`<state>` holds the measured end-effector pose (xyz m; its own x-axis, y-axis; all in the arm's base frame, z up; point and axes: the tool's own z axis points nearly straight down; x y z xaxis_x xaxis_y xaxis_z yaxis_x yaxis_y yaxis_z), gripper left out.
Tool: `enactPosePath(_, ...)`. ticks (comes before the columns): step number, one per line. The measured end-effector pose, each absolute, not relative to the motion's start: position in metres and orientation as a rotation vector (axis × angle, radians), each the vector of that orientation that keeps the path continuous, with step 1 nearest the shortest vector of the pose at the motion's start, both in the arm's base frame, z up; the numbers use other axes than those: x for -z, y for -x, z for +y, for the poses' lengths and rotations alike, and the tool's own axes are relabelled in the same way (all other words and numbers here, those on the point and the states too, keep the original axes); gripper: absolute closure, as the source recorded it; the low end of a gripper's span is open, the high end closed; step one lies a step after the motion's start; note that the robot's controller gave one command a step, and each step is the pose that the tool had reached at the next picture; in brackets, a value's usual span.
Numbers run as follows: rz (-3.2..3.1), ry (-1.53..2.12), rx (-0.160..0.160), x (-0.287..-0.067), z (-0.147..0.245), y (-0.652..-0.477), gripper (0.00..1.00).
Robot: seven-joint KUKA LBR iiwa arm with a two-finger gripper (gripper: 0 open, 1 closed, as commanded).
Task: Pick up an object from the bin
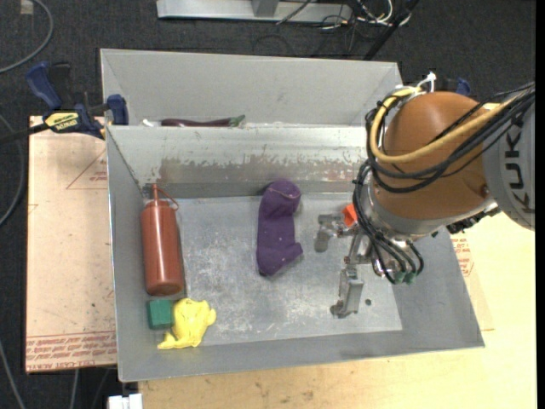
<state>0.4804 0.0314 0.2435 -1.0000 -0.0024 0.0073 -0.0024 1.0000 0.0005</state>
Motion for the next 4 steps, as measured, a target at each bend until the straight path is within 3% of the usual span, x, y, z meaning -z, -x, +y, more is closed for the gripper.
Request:
enactPosePath(1, -3.142, -0.002, 0.001, -0.248, 0.031, -0.482, 0.00)
enactPosePath(2, -3.145, -0.109, 0.001, -0.222, 0.045, -0.497, 0.00)
enactPosePath(3, -3.124, -0.392, 0.002, -0.181, 0.069, -0.553, 0.00)
enactPosePath(4, -3.139, -0.281, 0.002, -0.124, 0.079, -0.544, 0.00)
